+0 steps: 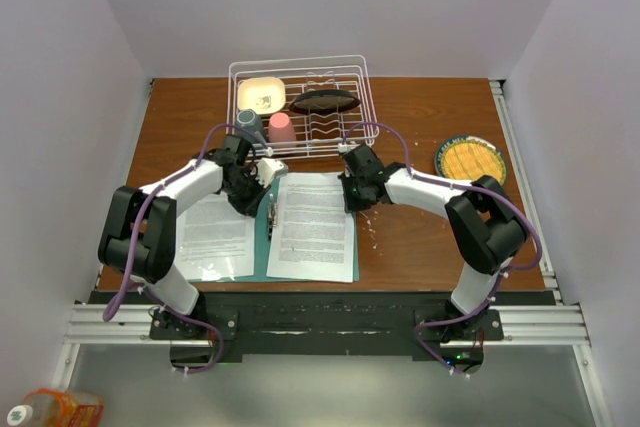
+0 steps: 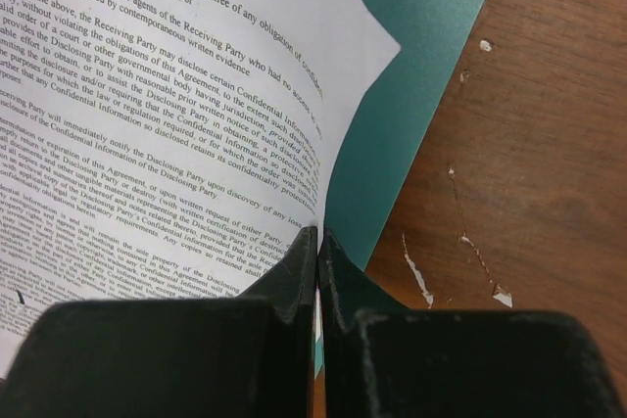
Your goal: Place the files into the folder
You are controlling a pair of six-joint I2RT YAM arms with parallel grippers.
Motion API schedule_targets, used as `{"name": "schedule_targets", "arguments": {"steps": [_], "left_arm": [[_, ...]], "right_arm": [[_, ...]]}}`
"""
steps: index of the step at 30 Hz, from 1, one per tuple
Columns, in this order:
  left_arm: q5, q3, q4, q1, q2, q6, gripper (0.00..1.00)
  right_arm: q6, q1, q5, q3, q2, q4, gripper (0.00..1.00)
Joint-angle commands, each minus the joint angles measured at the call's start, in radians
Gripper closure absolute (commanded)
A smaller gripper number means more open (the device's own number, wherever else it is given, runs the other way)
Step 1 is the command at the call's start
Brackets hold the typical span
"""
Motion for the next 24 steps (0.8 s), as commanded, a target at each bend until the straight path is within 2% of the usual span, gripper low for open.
{"name": "schedule_targets", "arguments": {"steps": [1, 24], "left_arm": [[0.018, 0.003, 0.007, -0.001, -0.035, 0.012, 0.96], [0.022, 0.003, 0.004, -0.001, -0.033, 0.015, 0.96]], "right_arm": [[0.000, -0.003, 0.012, 0.026, -0.034, 0.029, 1.00], [-0.034, -0.003, 0.012, 0.074, 0.020, 0.024, 1.00]]}}
